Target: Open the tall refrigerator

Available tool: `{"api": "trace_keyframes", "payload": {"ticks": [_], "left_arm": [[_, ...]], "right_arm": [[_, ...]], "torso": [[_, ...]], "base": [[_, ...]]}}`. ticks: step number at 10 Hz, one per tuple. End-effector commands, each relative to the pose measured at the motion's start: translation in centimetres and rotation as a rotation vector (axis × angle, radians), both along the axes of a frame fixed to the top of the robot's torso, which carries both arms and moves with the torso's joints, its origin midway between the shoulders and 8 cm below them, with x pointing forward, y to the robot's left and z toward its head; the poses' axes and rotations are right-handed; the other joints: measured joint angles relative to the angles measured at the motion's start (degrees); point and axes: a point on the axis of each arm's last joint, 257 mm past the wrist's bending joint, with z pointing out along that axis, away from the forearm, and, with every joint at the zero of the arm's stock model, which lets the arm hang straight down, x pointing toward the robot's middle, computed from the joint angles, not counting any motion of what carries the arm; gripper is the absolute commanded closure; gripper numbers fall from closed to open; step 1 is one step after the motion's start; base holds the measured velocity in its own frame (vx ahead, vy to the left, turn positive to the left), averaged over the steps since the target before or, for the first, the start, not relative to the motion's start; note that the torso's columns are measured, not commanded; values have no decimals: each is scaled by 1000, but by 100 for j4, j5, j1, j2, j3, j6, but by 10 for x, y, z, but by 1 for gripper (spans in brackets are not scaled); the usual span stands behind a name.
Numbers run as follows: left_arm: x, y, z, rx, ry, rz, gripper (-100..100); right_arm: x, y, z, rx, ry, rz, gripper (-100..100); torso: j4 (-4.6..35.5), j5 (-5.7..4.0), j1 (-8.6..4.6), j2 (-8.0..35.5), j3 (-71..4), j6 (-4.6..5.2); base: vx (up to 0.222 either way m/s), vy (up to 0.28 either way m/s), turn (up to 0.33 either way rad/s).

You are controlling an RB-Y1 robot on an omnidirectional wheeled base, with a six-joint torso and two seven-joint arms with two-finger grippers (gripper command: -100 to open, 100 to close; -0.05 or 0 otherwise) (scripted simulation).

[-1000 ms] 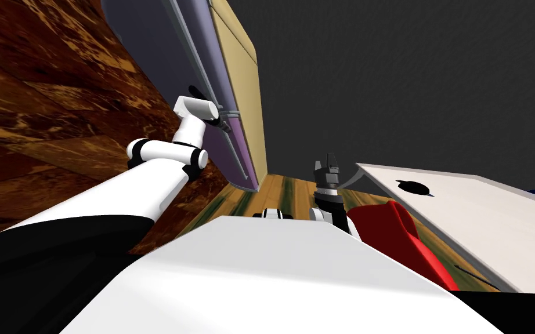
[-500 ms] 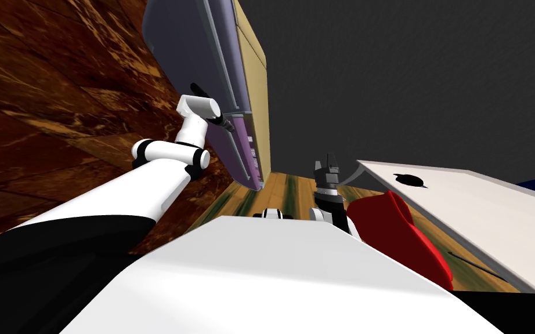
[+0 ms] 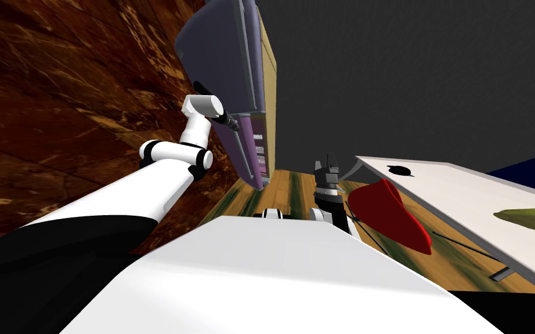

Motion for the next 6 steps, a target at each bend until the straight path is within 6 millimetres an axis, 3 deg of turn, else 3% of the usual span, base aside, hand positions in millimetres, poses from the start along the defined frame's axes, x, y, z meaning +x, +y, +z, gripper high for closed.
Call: {"api": "trace_keyframes", "payload": {"ticks": [1, 2, 6], "left_arm": [[1, -8, -2, 0, 4, -18, 100], [0, -1, 1, -45, 4, -1, -100], [-6, 17, 8, -169, 6, 45, -100]], "right_arm": [[0, 0, 0, 0, 0, 0, 0], [0, 0, 0, 1, 0, 0, 0], [0, 0, 0, 1, 0, 0, 0]], "torso": [[-5, -12, -43, -25, -17, -4], [-16, -29, -90, -55, -36, 5], [10, -15, -7, -58, -47, -1]], "base": [[-77, 95, -1], [-4, 0, 86], [33, -86, 44]]}}
